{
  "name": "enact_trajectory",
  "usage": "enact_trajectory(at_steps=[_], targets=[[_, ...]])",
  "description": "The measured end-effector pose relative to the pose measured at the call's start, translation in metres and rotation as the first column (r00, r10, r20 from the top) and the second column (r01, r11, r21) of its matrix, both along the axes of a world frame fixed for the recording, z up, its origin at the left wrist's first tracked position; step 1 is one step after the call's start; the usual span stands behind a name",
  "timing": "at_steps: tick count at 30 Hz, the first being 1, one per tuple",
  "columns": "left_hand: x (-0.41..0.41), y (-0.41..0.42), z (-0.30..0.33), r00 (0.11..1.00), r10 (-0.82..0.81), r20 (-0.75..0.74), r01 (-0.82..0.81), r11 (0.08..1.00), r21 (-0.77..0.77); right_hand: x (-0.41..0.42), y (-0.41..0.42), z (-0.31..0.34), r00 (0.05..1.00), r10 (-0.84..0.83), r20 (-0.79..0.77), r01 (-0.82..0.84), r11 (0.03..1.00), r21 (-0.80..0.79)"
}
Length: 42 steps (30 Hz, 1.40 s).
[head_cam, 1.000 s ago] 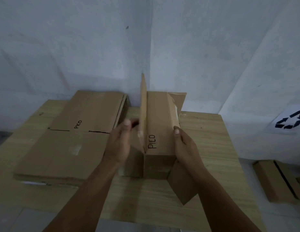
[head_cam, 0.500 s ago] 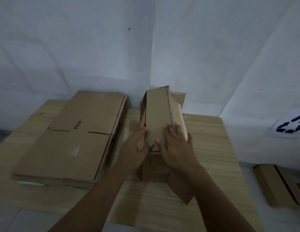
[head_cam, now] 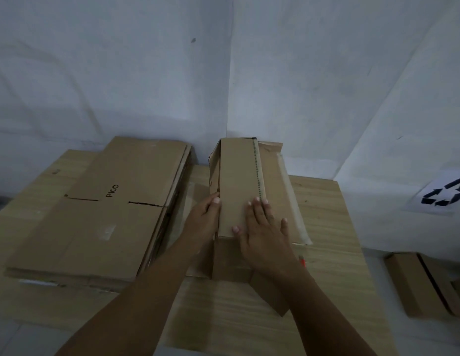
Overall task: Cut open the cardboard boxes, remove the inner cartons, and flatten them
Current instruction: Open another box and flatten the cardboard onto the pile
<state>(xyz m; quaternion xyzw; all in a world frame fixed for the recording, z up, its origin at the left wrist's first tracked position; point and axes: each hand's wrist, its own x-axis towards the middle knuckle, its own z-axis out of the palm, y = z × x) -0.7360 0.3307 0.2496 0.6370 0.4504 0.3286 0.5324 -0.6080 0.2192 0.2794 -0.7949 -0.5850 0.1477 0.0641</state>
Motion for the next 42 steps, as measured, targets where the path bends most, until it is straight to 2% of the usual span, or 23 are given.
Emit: enact_trajectory(at_steps=[3, 7, 10, 12, 15, 19, 22, 25, 30, 32, 34, 37, 42], targets=[[-0.008, -0.001, -0.005, 0.996, 0.081, -0.023, -0.078, 0.99, 0.114, -0.003, 0.001, -0.001, 1.0, 0.001, 0.002, -0.002, 1.0, 0.018], [-0.019, -0.01, -0.003, 0.965, 0.263, -0.012, -0.257, 0.953, 0.162, -0.005, 0.001, 0.0, 1.0, 0.01, -0.008, -0.01, 0.999, 0.034], [-0.035, -0.017, -0.006, 0.862, 0.507, -0.026, -0.489, 0.843, 0.225, -0.001, 0.006, -0.001, 1.0, -0.012, -0.025, 0.013, 0.998, 0.064], [-0.047, -0.024, -0.01, 0.793, 0.608, -0.042, -0.575, 0.768, 0.281, 0.001, 0.01, -0.003, 1.0, -0.008, -0.017, 0.009, 0.997, 0.082], [-0.058, -0.046, -0.014, 0.734, 0.678, -0.021, -0.616, 0.679, 0.399, -0.001, 0.017, -0.006, 1.0, 0.004, -0.006, -0.003, 0.997, 0.075], [-0.064, -0.077, -0.016, 0.715, 0.694, -0.085, -0.495, 0.589, 0.639, -0.003, 0.026, -0.009, 1.0, 0.007, 0.028, -0.009, 0.997, 0.083], [-0.063, -0.072, -0.001, 0.666, 0.685, -0.296, -0.424, 0.674, 0.605, -0.001, 0.029, -0.008, 0.999, 0.022, 0.03, -0.024, 0.996, 0.086], [-0.058, -0.042, 0.021, 0.661, 0.55, -0.51, -0.235, 0.798, 0.556, -0.001, 0.028, -0.008, 0.999, 0.031, 0.042, -0.035, 0.995, 0.093], [-0.012, 0.012, 0.045, 0.872, 0.254, -0.419, -0.033, 0.883, 0.468, -0.004, 0.022, -0.013, 0.996, 0.041, 0.073, -0.049, 0.993, 0.104], [0.009, 0.035, 0.042, 0.899, 0.116, -0.422, 0.087, 0.897, 0.433, -0.006, 0.018, -0.013, 0.996, 0.037, 0.08, -0.045, 0.994, 0.104], [0.024, 0.061, 0.032, 0.885, 0.024, -0.466, 0.169, 0.915, 0.368, -0.009, 0.016, -0.017, 0.996, 0.022, 0.087, -0.033, 0.991, 0.132], [0.035, 0.1, 0.021, 0.886, -0.016, -0.463, 0.173, 0.939, 0.298, -0.011, 0.015, -0.021, 0.996, -0.03, 0.089, 0.011, 0.978, 0.208], [0.041, 0.153, 0.022, 0.905, 0.064, -0.421, 0.072, 0.952, 0.299, -0.004, 0.017, -0.025, 0.99, -0.029, 0.137, -0.016, 0.947, 0.322]])
